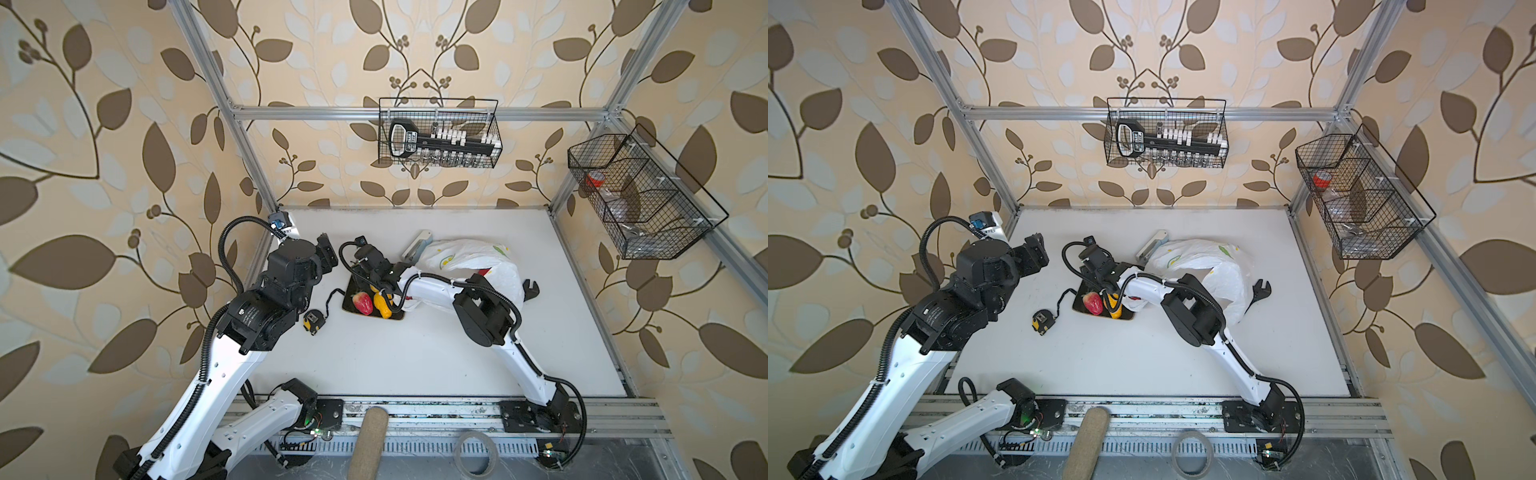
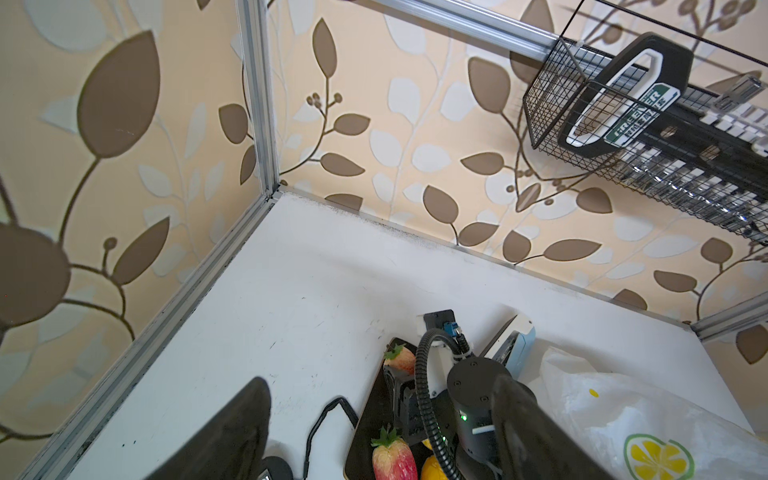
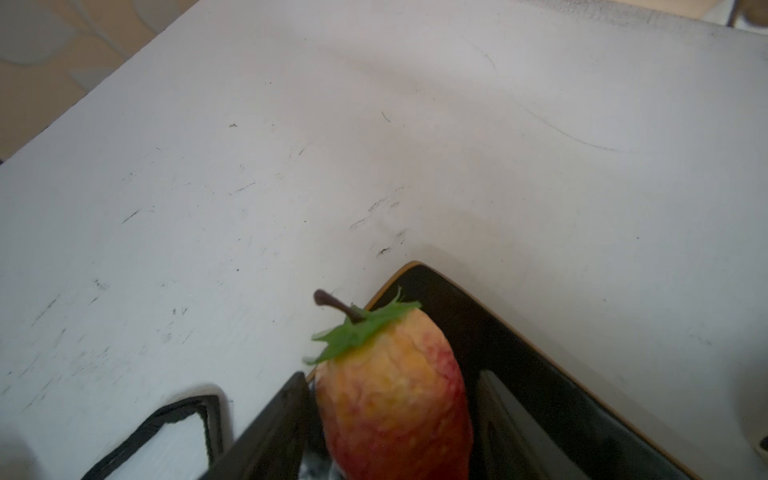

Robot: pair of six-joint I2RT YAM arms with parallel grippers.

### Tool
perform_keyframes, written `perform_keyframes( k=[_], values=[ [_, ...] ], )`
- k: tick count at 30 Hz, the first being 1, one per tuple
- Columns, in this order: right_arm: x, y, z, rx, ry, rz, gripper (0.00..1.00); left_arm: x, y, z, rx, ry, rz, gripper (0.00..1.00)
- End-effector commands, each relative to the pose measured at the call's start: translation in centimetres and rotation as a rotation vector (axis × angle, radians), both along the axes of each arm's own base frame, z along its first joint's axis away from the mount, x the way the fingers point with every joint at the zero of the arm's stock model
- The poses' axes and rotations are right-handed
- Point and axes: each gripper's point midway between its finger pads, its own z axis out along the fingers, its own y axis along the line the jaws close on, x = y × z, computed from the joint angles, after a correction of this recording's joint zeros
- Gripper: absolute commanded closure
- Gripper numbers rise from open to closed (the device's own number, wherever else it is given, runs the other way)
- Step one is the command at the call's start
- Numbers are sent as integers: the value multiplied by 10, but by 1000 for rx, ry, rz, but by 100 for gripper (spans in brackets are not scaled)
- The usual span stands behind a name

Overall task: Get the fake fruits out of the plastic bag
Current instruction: 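Open the right gripper to release the pear on the mat, then move the right gripper back to the bag opening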

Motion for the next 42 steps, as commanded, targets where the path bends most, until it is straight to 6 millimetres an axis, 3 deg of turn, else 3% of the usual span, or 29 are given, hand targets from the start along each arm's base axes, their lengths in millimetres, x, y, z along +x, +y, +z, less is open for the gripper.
perform_keyframes(
  k=[1, 5, 12, 16, 22, 26, 30, 37, 42],
  values=[
    [5, -1, 10, -2, -13, -4, 33, -1, 5, 7, -13, -20, 32, 17],
    [5, 6, 48, 58, -49, 15, 30, 0, 5, 8, -14, -23, 30, 17],
    [-23, 9, 153, 220, -131, 144, 27, -2, 4, 19, -30, -51, 20, 17],
    [-52, -11, 204, 281, -196, 213, 27, -2, 3, 29, -33, -71, 10, 18],
    [-92, -56, 249, 301, -236, 234, 28, 5, -9, 33, -10, -62, -51, 17],
    [-114, -99, 248, 257, -222, 182, 30, 11, -37, 12, 8, -13, -198, 15],
    [-141, -143, 235, 219, -182, 129, 33, 6, -79, -22, -2, 41, -449, 15],
    [-177, -207, 197, 188, -105, 5, 35, -37, -148, -96, -61, 187, -926, 15],
    [-192, -235, 180, 207, -75, -71, 36, -62, -176, -121, -148, 234, -1141, 15]
  ],
)
